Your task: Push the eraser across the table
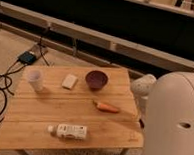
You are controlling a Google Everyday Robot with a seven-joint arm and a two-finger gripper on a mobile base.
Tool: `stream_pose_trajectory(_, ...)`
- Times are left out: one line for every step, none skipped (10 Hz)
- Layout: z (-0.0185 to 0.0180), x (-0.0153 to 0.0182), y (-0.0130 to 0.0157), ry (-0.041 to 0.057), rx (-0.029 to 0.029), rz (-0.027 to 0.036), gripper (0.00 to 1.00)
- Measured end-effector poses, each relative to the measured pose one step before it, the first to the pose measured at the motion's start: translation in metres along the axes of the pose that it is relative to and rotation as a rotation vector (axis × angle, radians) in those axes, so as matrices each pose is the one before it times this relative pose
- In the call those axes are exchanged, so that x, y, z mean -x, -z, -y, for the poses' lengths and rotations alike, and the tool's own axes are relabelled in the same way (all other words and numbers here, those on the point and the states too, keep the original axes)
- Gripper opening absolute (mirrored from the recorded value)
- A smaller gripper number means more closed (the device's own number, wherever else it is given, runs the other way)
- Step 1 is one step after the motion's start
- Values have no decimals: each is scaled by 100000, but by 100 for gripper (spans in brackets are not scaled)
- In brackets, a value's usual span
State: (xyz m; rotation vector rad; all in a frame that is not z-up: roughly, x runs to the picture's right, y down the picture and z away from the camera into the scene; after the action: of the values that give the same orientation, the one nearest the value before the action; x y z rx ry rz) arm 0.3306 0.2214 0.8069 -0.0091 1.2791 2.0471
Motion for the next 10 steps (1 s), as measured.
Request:
stream_pose_trajectory(-26,-42,-19,77,-27,-19,80)
stream_pose_trajectory(-146,-31,74,235,74,125,80)
stream_pose_trajectory(-110,-65,97,289,621,167,80)
stream_pose_trajectory(-1248,-577,1155,2904,6093,1505,80)
stream_pose_trajectory(-1365,-638,1212,3817,6051,1517,80)
stream_pose_trajectory(-1869,-1061,1651,5828,8510,1941,80)
stream_pose_trajectory(-2332,-1452,2246,8325,11011,3022,80)
stream_pose_trajectory(-964,-599,876,3558,4117,1278,80)
stream_pose_trajectory(-941,-386,715,2678,3398,1221,80)
stream_pose_trajectory(-255,-55,93,518,729,249,80)
